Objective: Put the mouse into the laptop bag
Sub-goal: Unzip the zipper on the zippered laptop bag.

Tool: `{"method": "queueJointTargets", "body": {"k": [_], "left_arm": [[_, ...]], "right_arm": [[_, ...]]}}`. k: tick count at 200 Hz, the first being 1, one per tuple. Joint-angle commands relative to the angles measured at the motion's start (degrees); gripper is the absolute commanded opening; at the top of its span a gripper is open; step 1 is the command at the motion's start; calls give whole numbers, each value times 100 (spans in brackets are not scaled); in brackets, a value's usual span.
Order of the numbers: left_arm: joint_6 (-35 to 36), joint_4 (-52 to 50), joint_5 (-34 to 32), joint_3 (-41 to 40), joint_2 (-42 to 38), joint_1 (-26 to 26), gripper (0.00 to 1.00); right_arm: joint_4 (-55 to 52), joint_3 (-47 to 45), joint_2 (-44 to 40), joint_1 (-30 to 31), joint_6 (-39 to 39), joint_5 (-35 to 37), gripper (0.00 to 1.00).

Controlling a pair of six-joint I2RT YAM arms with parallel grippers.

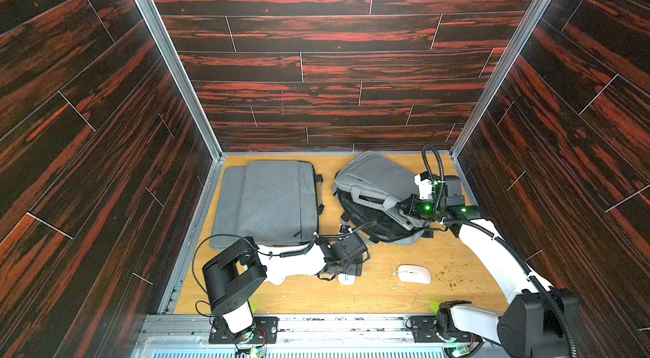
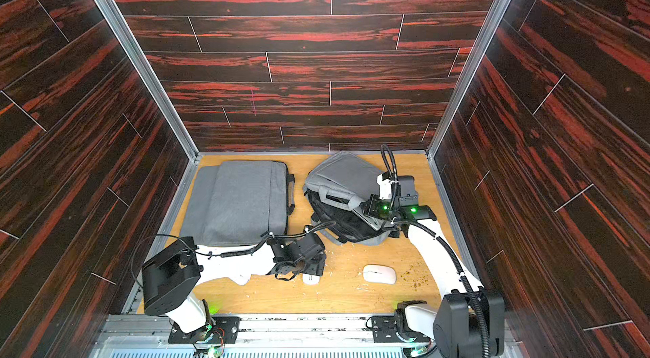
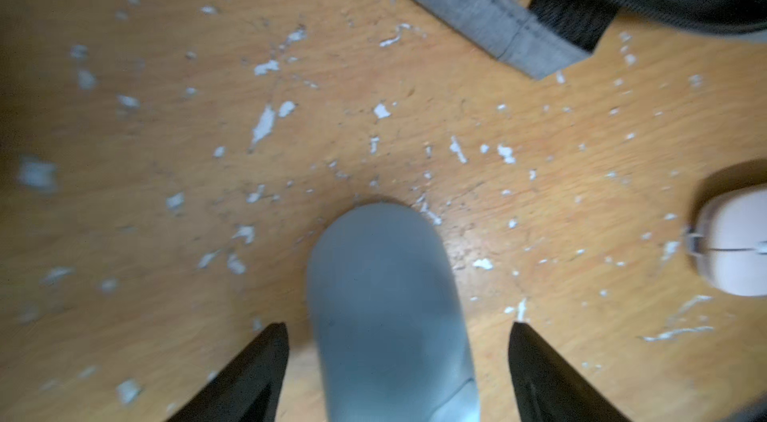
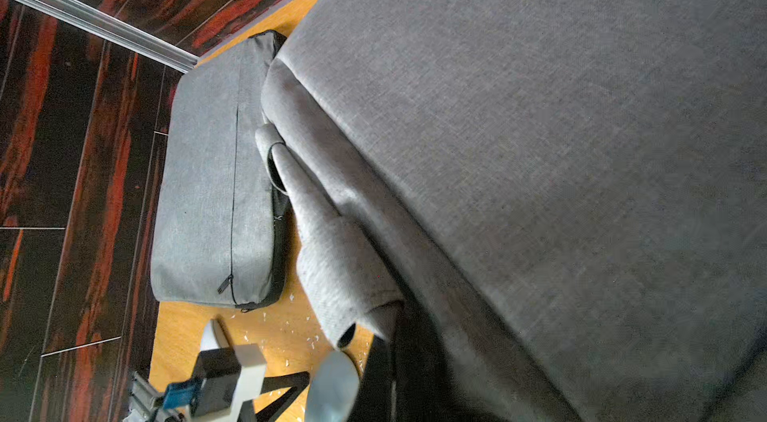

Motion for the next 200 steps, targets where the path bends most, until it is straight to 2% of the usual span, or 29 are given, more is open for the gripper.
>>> {"method": "queueJointTargets", "body": {"k": [1, 36, 58, 90, 109, 140, 176, 200], "left_arm": [[203, -942, -404, 371, 180, -144, 86], [281, -1475, -528, 759, 576, -439, 86], [199, -1566, -543, 783, 759, -577, 83], [174, -1438, -537, 743, 842, -597, 71], [312, -1350, -586, 914, 878, -603, 57], [679, -1190, -947, 1374, 883, -594, 50], [1303, -69, -1423, 1569, 517, -528, 41], [1613, 1039, -1322, 1370, 284, -365, 43]], "right_arm": [[298, -47, -72, -5, -43, 69, 0], [347, -69, -48, -2, -43, 72, 0], [356, -54, -28, -3, -52, 69, 0], [376, -23, -7, -17, -52, 52, 0], [373, -23, -7, -16, -52, 62, 0], [339, -18, -30, -27, -69, 136, 0], [279, 15, -34, -62, -56, 58, 0], [235, 90, -39, -82, -10, -132, 0]]}}
